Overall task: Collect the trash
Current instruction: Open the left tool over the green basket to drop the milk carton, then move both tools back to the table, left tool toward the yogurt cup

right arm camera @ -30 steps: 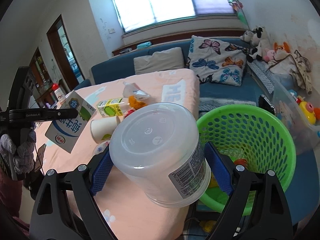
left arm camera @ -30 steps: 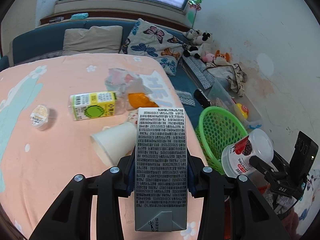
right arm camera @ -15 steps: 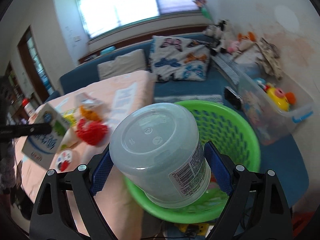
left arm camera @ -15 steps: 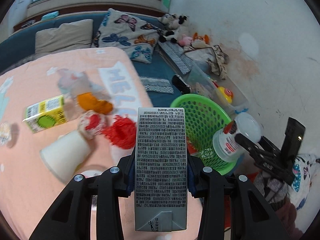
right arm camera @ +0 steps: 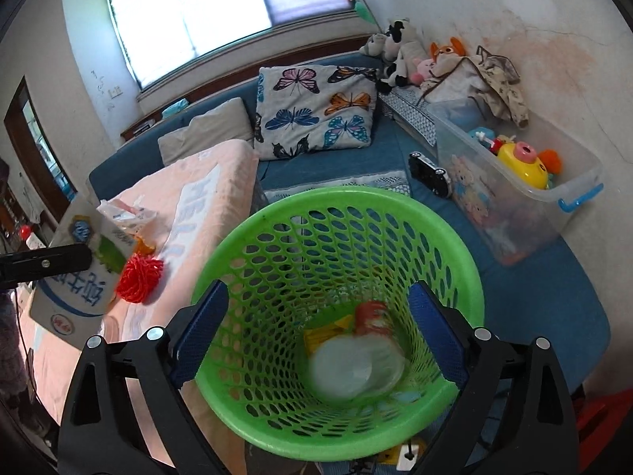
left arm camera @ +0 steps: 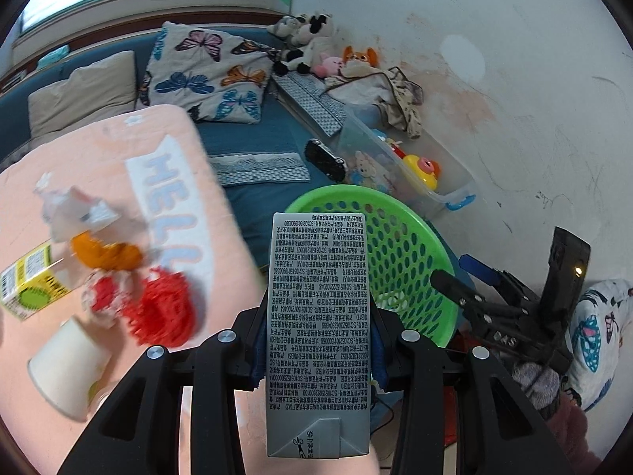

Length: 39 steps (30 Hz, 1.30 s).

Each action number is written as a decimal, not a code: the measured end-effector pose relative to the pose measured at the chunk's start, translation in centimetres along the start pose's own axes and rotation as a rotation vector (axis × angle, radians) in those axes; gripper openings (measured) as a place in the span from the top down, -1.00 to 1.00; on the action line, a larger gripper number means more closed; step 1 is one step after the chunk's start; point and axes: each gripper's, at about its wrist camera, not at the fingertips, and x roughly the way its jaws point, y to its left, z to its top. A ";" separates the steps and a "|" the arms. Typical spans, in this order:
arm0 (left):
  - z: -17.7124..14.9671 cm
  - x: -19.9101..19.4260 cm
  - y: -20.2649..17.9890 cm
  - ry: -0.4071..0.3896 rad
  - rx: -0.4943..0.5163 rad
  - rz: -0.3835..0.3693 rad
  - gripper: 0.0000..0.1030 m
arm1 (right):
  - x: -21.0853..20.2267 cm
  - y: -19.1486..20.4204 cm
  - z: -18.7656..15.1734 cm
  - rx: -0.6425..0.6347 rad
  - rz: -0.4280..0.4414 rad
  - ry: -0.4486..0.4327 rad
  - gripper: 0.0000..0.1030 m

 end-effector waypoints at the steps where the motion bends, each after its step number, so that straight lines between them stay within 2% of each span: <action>1: 0.2 0.5 -0.2 0.002 0.005 0.000 0.24 | -0.3 -0.1 -0.1 0.003 0.002 -0.003 -0.78; 14: 1.4 4.7 -2.6 0.022 0.036 -0.022 0.21 | -3.6 -0.4 -1.6 0.031 0.049 -0.043 -0.79; 16: 1.3 5.0 -2.9 0.024 0.042 -0.021 0.12 | -3.8 -0.2 -1.8 0.035 0.056 -0.045 -0.79; 18: 1.2 5.0 -3.1 0.016 0.049 -0.010 -0.16 | -3.9 -0.1 -1.9 0.034 0.059 -0.045 -0.79; 27: -0.1 2.2 -2.6 -0.027 0.082 0.031 -0.24 | -4.5 1.5 -2.2 0.019 0.093 -0.052 -0.79; 34: -2.5 -1.5 0.7 -0.054 0.028 0.081 -0.26 | -5.0 3.8 -2.0 -0.022 0.138 -0.060 -0.81; 39: -4.8 -4.2 4.3 -0.076 -0.017 0.154 -0.27 | -5.1 6.1 -2.2 -0.055 0.169 -0.059 -0.83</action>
